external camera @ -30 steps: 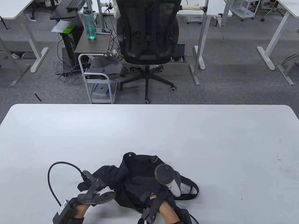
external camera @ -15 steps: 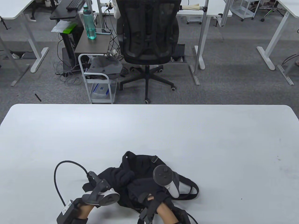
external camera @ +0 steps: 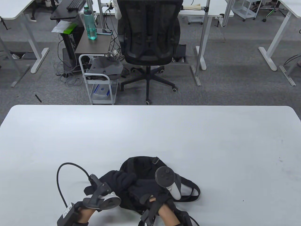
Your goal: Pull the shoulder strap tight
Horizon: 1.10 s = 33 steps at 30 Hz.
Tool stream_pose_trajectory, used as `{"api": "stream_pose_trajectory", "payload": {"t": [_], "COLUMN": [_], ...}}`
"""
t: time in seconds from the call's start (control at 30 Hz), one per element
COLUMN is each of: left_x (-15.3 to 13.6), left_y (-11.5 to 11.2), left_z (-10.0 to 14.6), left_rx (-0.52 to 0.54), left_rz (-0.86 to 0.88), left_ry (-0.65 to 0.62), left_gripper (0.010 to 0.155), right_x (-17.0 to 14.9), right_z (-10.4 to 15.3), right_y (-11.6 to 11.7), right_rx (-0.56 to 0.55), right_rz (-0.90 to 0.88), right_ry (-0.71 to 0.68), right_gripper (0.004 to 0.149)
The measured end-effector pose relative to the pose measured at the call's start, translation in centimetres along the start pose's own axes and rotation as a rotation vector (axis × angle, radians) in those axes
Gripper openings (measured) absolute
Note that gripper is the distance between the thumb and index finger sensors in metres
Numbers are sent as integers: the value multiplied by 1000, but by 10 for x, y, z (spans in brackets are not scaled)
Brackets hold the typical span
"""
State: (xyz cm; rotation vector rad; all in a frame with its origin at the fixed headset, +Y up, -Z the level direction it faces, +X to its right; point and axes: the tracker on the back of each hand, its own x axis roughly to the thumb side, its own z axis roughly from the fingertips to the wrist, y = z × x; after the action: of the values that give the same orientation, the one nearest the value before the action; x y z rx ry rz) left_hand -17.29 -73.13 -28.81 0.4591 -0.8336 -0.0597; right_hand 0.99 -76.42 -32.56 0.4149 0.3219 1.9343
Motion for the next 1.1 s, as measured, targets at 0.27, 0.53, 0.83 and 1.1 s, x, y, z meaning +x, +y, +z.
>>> {"api": "stream_pose_trajectory", "payload": {"t": [0.27,0.53,0.83,1.1], "left_x": [-17,-31,-1,-13], "left_y": [-12,-11,-3,-11], "left_z": [3,10,0,2], "left_rx": [-43,-56,-15,-33], "left_rz": [-23,-36,9,-18], "left_ry": [30,107,11,25], "left_gripper": [65,64,64,65], "right_x": [5,0,-6,3], "right_z": [-1,-1,-1,-2], "right_y": [4,5,0,4], "right_rx": [29,60,13,8], "right_rz": [39,0,-31,34], "right_ry": [-12,24,29,-1], "right_gripper": [40,40,45,41]}}
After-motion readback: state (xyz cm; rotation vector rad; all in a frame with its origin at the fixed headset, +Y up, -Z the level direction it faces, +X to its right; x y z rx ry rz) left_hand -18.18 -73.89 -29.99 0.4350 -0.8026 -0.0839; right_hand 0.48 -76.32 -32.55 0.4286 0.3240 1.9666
